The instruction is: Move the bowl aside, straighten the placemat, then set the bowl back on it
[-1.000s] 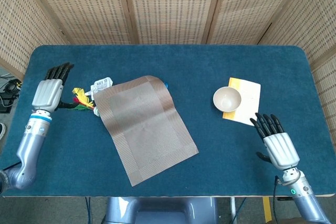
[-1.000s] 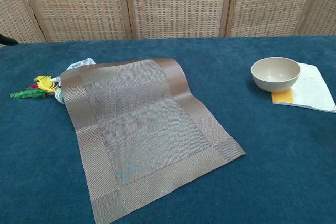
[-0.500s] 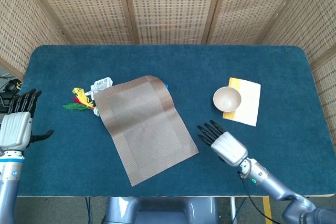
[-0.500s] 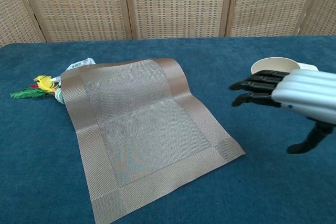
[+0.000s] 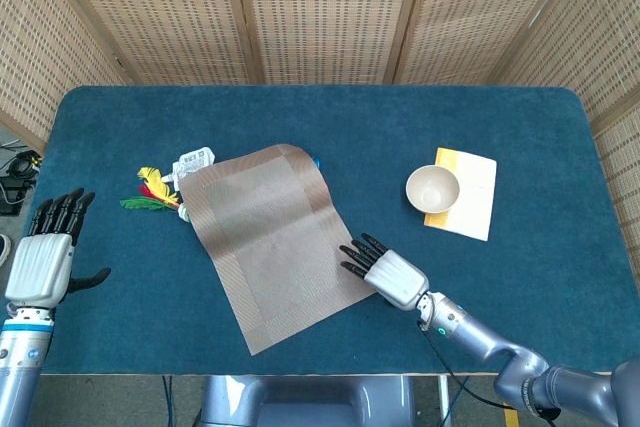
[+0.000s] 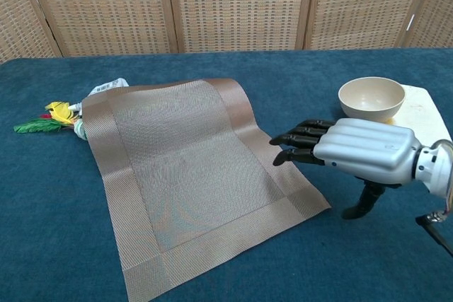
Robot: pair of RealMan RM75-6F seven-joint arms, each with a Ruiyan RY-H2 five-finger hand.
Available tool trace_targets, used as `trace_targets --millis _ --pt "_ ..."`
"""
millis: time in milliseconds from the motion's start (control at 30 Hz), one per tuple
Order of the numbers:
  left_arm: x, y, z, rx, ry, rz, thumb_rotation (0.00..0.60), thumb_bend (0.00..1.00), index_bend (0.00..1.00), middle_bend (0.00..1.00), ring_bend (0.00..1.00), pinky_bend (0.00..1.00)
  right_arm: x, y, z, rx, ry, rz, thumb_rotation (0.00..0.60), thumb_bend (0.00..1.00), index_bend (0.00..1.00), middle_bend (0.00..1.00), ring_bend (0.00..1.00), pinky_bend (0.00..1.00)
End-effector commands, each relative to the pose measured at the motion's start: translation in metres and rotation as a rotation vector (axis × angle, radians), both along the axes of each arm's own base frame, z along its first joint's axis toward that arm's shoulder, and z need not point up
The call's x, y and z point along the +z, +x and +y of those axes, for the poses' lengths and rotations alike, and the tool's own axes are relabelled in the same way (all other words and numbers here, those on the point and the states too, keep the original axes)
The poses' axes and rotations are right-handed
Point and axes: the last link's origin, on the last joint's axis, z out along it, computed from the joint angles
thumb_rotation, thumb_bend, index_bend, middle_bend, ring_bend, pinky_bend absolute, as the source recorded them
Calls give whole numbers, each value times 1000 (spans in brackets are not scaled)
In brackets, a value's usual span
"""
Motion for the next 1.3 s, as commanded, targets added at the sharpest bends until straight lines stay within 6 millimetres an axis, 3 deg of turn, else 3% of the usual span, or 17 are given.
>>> trace_targets --millis 33,633,700,833,967,1167,1300 --pt "0 0 1 1 -3 -5 600 0 0 0 0 0 -4 1 -2 -2 3 6 600 0 195 0 0 0" --pt "0 -2 5 2 -27 -31 600 0 0 0 0 0 -29 27 -16 0 1 -7 600 3 195 0 0 0" --pt "0 -2 5 1 -28 -32 600 0 0 0 0 0 -31 29 -17 2 4 -4 600 60 195 0 0 0" --pt "1 -2 5 0 -29 -37 600 0 0 0 0 0 -33 31 -19 1 12 7 600 300 197 0 0 0" --pt "1 -2 5 -1 -31 -39 600 0 0 0 0 0 -32 27 -19 -3 32 36 600 467 237 0 0 0" --pt "0 -2 5 -6 -39 -37 600 0 0 0 0 0 -25 20 -20 -4 44 61 600 594 272 0 0 0" --pt "-1 -1 5 -11 -39 -37 600 0 0 0 0 0 -20 17 -20 -8 38 38 600 621 285 0 0 0"
